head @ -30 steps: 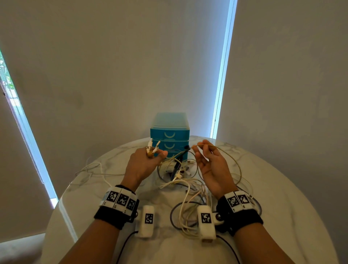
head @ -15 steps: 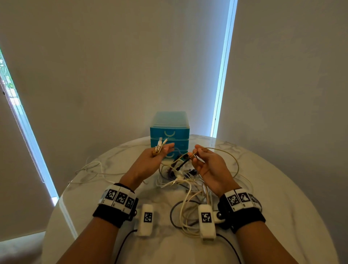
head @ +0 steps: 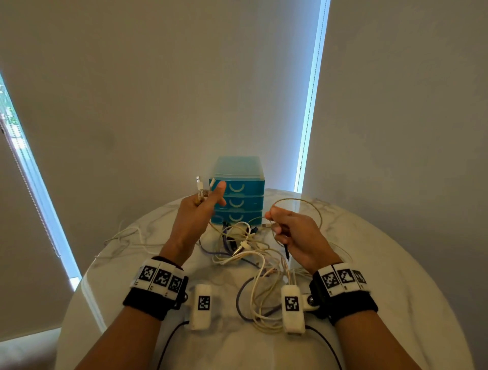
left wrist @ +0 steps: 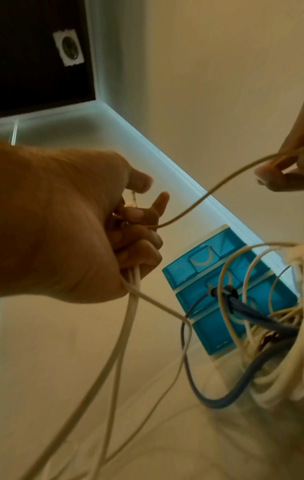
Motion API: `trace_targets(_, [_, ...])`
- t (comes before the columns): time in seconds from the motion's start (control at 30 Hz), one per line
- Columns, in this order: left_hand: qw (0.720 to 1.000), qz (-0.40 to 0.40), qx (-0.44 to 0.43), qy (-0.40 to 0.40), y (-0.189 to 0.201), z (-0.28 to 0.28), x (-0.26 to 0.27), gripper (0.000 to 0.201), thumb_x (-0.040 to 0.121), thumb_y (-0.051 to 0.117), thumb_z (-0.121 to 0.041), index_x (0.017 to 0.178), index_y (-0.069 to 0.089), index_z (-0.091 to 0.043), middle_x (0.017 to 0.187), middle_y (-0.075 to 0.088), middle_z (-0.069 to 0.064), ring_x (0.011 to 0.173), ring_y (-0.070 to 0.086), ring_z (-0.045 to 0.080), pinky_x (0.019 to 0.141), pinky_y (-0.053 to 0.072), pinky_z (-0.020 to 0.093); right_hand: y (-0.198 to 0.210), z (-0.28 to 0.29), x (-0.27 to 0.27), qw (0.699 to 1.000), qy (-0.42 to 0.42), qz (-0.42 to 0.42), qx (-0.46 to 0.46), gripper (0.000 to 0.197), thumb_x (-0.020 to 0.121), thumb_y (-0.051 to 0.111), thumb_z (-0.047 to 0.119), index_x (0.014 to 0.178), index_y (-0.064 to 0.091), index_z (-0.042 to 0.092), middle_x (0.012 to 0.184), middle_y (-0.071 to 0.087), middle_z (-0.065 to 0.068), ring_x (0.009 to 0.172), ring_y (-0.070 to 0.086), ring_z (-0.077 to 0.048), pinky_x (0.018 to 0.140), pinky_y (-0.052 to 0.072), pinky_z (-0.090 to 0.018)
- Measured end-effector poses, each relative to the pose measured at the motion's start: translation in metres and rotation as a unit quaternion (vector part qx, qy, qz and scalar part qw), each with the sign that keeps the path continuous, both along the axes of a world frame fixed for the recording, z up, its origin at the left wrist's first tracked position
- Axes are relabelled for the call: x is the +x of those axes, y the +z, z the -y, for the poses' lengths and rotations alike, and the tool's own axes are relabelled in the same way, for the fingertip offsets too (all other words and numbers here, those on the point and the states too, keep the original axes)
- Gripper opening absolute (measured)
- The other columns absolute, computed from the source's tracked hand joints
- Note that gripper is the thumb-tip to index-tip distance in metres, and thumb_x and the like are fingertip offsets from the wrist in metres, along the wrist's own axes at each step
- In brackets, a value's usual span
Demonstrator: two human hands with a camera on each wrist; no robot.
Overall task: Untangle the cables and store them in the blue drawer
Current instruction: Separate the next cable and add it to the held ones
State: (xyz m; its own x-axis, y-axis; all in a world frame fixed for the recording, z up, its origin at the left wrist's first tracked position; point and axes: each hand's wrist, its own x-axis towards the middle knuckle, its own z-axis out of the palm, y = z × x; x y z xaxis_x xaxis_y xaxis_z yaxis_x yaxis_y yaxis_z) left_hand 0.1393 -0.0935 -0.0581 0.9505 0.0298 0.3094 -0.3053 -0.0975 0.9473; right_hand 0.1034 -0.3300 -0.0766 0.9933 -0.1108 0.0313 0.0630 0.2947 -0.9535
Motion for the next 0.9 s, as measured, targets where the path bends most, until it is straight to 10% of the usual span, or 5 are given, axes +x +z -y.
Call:
trace_targets(0.27, [0.97,0.013,-0.244,-0.012,0.005,-0.012,0.009,0.018,0.113,0.049,-0.028,0.114,0.063,-0.017,0.075,0.046,-0.008,0.055,0.029,0.005,0.045,0.026,0.018,0.021,0.006,-0.016,0.984,-0.029,0.094,-0.147,0.022,0.102,0.068,0.01,0.118,0.083,0.017,0.106,0.083,-0.006,0.074,0.049,-0.014,0.064,0.04,-0.027])
trace_targets(0.53, [0.998,0.019,-0.043,-0.047,0.011,-0.003,-0.011,0.046,0.101,0.06,-0.063,0.103,0.085,-0.024,0.055,0.051,-0.016,0.052,0.037,0.005,0.051,0.029,0.022,0.043,-0.009,-0.025,0.916,-0.086,0.229,-0.319,0.025,0.105,0.067,0.014,0.109,0.083,0.032,0.099,0.081,0.013,0.093,0.07,-0.005,0.079,0.051,-0.011])
trace_targets(0.67, [0.998,0.024,-0.03,-0.051,0.016,0.002,-0.018,0.038,0.101,0.069,-0.047,0.099,0.084,-0.012,0.05,0.058,-0.019,0.045,0.051,-0.003,0.051,0.036,0.016,0.047,-0.028,-0.024,0.893,-0.015,0.243,-0.378,0.027,0.103,0.068,0.007,0.102,0.082,0.029,0.1,0.081,0.012,0.099,0.071,-0.004,0.082,0.05,-0.011])
trace_targets(0.8, [0.989,0.04,-0.136,-0.036,0.012,-0.005,-0.011,0.033,0.097,0.073,-0.044,0.098,0.082,-0.012,0.051,0.056,-0.017,0.045,0.045,0.0,0.052,0.029,0.027,0.049,-0.042,-0.021,0.859,-0.229,0.242,-0.389,0.019,0.098,0.078,0.024,0.11,0.068,0.036,0.117,0.059,0.024,0.11,0.054,-0.005,0.085,0.043,-0.013])
trace_targets(0.9, [0.98,0.04,-0.194,-0.026,0.012,-0.009,-0.008,0.052,0.083,0.077,-0.055,0.106,0.082,-0.009,0.051,0.052,-0.017,0.046,0.038,0.002,0.052,0.026,0.028,0.055,-0.049,-0.029,0.854,-0.303,0.259,-0.333,0.016,0.094,0.082,0.027,0.095,0.067,0.032,0.084,0.059,0.014,0.082,0.055,-0.009,0.072,0.046,-0.019])
